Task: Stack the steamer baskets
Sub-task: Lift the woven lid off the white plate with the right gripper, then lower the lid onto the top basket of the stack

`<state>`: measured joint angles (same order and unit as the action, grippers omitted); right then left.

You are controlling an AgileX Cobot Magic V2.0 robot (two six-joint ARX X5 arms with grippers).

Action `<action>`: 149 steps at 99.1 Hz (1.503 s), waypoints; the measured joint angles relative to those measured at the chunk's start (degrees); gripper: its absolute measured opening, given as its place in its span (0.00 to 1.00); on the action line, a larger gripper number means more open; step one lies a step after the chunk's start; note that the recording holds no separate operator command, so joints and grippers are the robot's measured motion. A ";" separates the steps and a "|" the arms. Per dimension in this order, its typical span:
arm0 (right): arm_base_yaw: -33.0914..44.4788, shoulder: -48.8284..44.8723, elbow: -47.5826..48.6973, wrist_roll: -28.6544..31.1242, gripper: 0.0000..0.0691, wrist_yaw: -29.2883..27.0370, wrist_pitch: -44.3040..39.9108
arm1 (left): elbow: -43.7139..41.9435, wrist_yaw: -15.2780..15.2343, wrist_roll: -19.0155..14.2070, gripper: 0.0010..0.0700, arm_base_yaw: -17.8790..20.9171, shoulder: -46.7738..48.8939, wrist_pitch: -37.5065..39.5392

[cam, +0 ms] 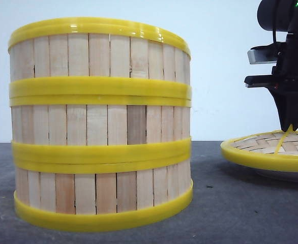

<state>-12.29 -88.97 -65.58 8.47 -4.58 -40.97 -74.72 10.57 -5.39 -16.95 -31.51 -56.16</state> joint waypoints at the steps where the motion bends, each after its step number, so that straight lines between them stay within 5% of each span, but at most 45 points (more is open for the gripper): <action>1: 0.02 0.00 -0.09 -0.09 0.08 0.02 -0.17 | 0.00 0.00 0.00 0.33 0.00 0.00 0.00; 41: 0.28 5.42 -13.92 -2.19 0.08 0.76 -10.47 | 0.00 0.00 0.00 0.33 0.00 0.00 -0.02; 66: -2.36 6.56 -27.71 -2.36 0.08 9.38 -19.04 | 0.00 0.00 0.00 0.33 0.00 0.00 -0.04; 110: -24.37 6.54 -40.04 -2.49 0.07 11.80 -20.04 | 0.00 0.02 0.00 0.33 0.00 0.00 -0.02; 149: -39.45 0.07 -40.13 -3.72 0.07 5.60 -20.41 | 0.00 0.00 -0.02 0.33 0.00 0.00 -0.13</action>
<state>-51.75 -88.90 -105.71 4.75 1.02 -61.39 -74.72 10.57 -5.41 -16.95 -31.51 -56.29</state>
